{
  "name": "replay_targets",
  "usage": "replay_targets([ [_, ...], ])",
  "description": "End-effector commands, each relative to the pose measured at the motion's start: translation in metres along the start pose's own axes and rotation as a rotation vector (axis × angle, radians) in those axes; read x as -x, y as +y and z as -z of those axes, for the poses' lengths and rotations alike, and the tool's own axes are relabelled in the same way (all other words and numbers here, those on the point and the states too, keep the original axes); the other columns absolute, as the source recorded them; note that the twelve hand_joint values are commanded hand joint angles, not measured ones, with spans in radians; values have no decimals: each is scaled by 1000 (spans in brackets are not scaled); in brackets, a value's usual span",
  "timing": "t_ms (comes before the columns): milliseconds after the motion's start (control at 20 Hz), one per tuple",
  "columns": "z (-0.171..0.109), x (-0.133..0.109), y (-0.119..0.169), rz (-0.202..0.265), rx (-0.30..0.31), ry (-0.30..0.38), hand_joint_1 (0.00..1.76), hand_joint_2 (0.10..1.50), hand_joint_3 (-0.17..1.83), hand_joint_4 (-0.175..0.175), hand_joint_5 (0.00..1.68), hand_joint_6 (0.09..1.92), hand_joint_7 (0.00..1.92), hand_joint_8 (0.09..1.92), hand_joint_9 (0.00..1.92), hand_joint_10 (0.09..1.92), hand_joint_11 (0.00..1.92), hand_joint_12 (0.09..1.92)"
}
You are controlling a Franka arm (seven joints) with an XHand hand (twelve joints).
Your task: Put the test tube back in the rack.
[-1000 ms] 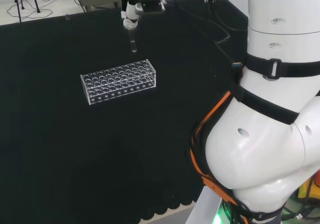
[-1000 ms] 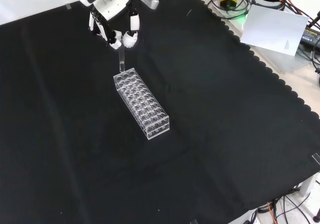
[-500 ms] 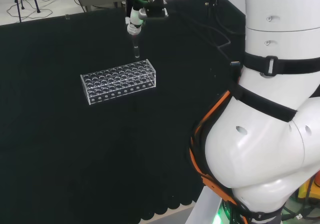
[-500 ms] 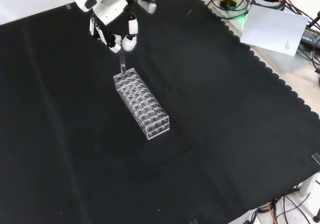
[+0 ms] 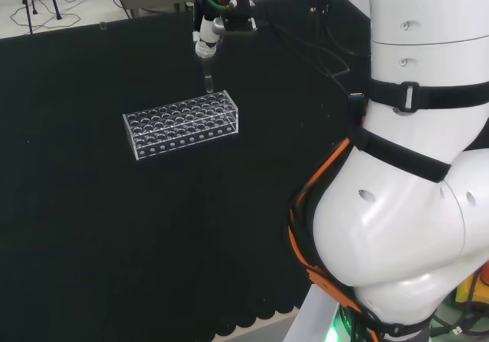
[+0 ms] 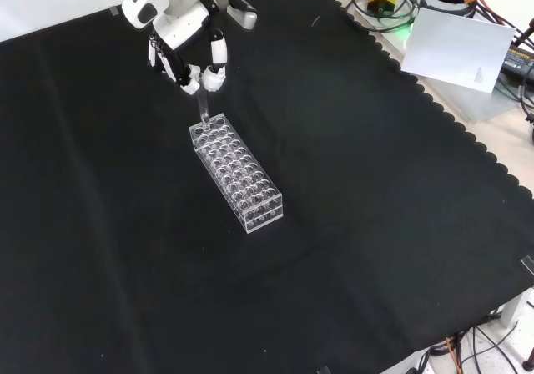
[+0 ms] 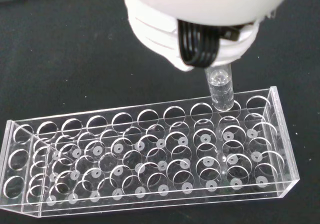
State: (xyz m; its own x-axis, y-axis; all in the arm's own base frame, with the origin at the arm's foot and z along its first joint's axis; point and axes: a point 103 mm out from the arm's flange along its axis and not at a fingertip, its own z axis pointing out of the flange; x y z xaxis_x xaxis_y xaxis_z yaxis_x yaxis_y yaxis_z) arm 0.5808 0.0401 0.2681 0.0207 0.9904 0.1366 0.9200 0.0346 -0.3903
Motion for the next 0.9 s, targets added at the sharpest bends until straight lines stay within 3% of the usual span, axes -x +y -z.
replay_targets([
  [50,-10,4,6,-9,-16,13,1431,695,486,-175,1346,446,1520,681,1418,233,806,1210],
  [200,-14,4,7,-9,-22,17,1436,588,685,-175,1342,514,1436,706,1452,142,808,1208],
  [500,-19,4,9,-11,-33,24,1437,567,725,-175,1340,531,1423,710,1459,125,809,1208],
  [700,-19,5,11,-12,-34,26,1429,761,356,-175,1352,401,1578,672,1423,243,808,1211],
  [800,-19,5,11,-11,-34,25,1432,661,550,-175,1336,485,1479,691,1468,103,810,1204],
  [900,-19,5,13,-11,-35,24,1430,758,352,-175,1366,374,1576,668,1490,90,810,1209],
])
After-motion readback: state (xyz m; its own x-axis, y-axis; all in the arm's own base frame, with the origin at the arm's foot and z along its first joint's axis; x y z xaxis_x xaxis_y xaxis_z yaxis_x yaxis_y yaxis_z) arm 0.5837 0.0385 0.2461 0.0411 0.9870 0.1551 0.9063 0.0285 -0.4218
